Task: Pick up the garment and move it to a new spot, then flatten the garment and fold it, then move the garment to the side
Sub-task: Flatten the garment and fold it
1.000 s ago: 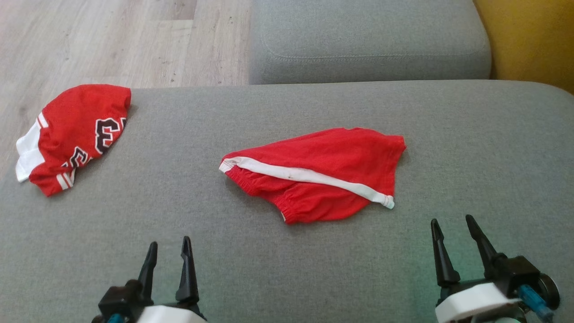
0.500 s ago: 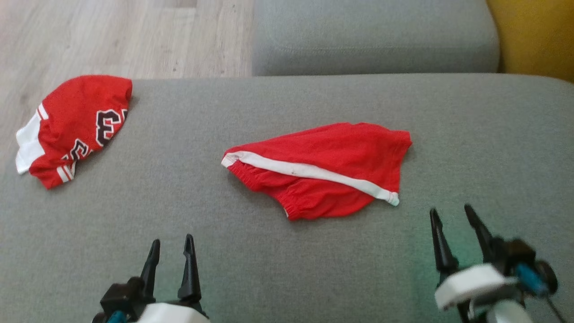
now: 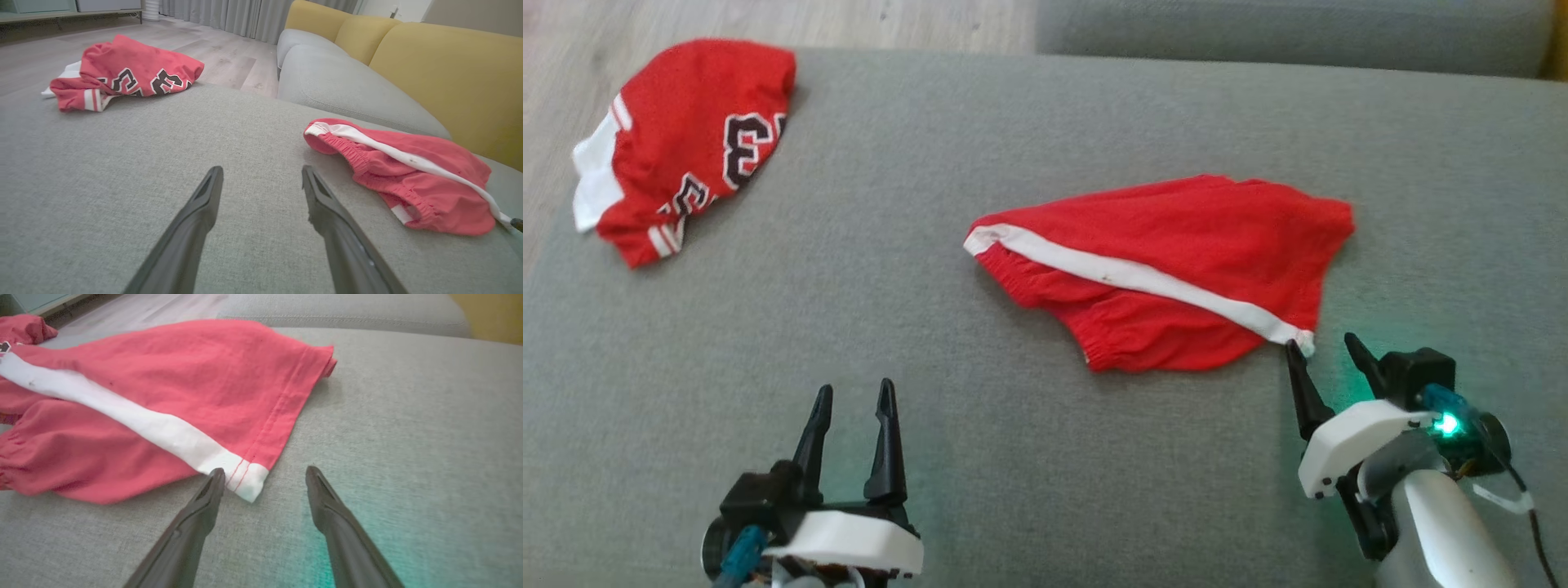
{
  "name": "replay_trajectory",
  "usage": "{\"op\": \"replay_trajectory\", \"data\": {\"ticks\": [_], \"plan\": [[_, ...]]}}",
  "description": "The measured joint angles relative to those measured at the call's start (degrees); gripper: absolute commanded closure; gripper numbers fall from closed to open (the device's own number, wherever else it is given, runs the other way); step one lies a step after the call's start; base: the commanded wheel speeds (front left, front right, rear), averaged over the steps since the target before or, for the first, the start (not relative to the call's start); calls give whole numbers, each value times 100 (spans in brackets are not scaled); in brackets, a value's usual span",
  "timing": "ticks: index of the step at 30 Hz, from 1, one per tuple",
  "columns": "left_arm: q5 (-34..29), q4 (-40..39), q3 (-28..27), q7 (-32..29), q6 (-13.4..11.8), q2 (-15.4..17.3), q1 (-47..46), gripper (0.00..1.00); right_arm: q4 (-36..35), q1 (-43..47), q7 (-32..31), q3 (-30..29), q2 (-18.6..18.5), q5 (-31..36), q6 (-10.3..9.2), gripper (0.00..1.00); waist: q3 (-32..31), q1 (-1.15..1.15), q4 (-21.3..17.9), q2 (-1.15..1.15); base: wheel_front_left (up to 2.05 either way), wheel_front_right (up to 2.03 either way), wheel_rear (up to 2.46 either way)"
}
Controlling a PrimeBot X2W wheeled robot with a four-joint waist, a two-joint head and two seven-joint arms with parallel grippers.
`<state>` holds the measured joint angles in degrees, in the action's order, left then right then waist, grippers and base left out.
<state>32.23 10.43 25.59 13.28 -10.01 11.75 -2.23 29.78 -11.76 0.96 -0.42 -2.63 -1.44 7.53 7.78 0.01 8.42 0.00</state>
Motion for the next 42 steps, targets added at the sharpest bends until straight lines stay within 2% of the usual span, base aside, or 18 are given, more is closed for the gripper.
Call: {"op": "replay_trajectory", "data": {"ticks": [7,8,9,10,13,15,23,27,31,37,42], "plan": [[-2,66,0,48,3,-33,-10,0,398,-197,144,8,0,1,0,0,188,0,167,0,0,0,0],[-3,70,0,49,13,-38,-11,0,430,-216,165,14,0,1,0,9,194,0,172,0,0,0,0],[-4,77,0,49,45,-41,-12,0,461,-236,192,22,0,1,0,24,196,0,174,0,0,0,0],[-18,83,0,49,46,-42,-12,0,495,-253,225,37,-1,-4,0,44,197,-1,175,0,0,0,0],[-53,99,0,51,47,-48,-13,0,598,-312,327,98,-3,-68,0,73,187,-1,175,0,0,0,0],[-53,134,2,52,53,-49,-13,0,711,-322,343,170,-3,-120,0,100,161,-1,167,0,0,0,0],[-52,155,26,68,105,-52,-19,0,784,-420,600,189,-4,-169,0,100,97,-1,99,0,0,0,0],[92,154,32,-34,253,-118,-188,0,588,-415,668,111,-5,-145,0,100,47,-1,3,0,0,0,0],[433,283,24,-446,413,-320,-805,0,267,-409,606,109,-5,11,0,100,67,-1,-110,0,0,0,0],[992,1091,16,-1368,519,-625,-1806,0,-109,-400,435,243,-5,19,0,100,211,-1,-278,0,0,0,0],[1416,1712,-177,-1655,604,-734,-2228,0,-314,-401,353,381,-8,19,0,100,379,-1,-437,0,0,0,0]]}}
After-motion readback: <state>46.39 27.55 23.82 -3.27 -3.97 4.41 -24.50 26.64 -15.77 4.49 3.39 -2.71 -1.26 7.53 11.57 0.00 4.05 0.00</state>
